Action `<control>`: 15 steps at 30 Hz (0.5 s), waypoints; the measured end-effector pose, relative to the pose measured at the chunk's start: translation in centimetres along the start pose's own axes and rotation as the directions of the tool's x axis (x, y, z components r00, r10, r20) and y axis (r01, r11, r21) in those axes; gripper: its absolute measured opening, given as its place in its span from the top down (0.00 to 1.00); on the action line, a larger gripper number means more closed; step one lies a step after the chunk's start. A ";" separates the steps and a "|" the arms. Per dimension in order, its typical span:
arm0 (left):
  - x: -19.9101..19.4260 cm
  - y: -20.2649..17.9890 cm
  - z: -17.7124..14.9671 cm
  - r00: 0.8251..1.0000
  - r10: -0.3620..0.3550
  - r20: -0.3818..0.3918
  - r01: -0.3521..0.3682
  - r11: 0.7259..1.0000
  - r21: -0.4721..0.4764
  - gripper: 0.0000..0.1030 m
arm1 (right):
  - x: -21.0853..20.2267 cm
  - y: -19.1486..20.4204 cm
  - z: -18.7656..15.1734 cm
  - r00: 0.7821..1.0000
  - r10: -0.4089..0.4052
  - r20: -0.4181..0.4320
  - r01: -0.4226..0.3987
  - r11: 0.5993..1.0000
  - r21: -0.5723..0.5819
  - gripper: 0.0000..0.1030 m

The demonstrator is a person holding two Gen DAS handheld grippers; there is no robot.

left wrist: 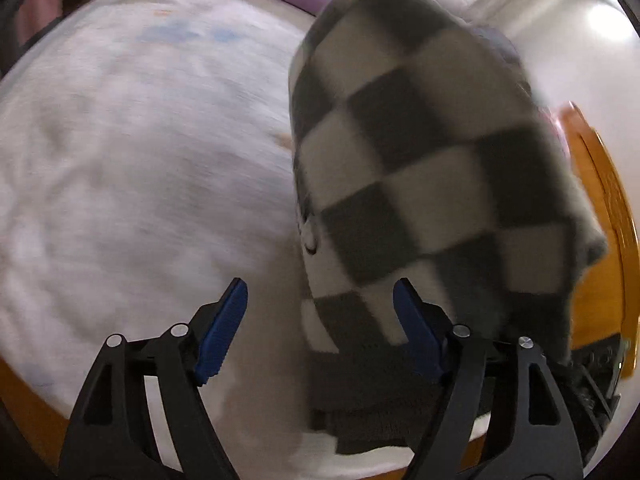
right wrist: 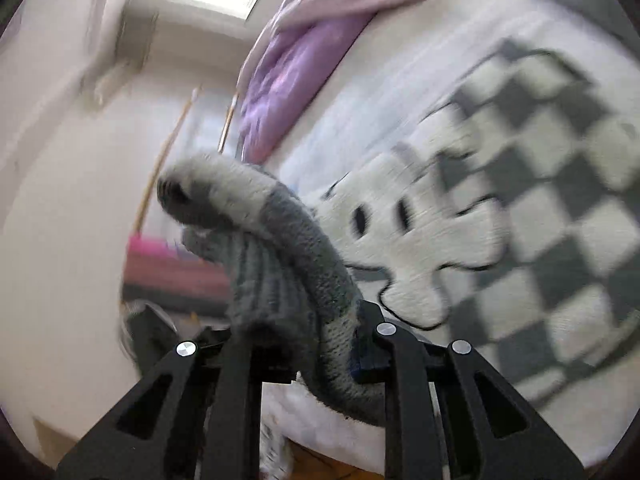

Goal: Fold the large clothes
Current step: 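Lift the hem and fold it toward the collar with both grippers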

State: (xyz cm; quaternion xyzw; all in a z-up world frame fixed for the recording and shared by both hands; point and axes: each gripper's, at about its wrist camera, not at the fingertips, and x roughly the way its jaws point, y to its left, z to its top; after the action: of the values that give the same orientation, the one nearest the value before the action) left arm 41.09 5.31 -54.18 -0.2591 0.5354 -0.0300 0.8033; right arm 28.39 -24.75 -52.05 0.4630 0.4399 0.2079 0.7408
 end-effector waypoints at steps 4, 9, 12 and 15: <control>2.6 -4.3 -1.3 0.999 -0.032 -0.039 0.035 0.996 0.081 0.19 | -6.0 -6.2 0.1 0.991 -0.007 0.136 -0.019 0.981 0.191 0.84; 6.0 -6.4 -3.2 0.994 0.013 -0.108 0.002 0.991 0.136 0.16 | -8.8 -13.4 -1.7 0.970 -0.121 0.212 0.026 0.915 0.402 0.84; 8.2 -6.3 -4.3 0.985 0.061 -0.164 -0.034 0.986 0.160 0.16 | -9.2 -17.5 -2.4 0.964 -0.221 0.150 0.126 0.872 0.473 0.80; 9.6 -5.5 -5.2 0.977 0.077 -0.196 -0.051 0.989 0.138 0.16 | -8.8 -18.8 -1.8 0.968 -0.236 0.088 0.167 0.863 0.478 0.63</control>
State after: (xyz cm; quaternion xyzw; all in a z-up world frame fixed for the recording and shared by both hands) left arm 41.89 -4.62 -61.37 -0.1835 0.6188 -0.0656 0.7610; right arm 20.38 -39.24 -64.65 0.5926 0.4687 -0.0163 0.6549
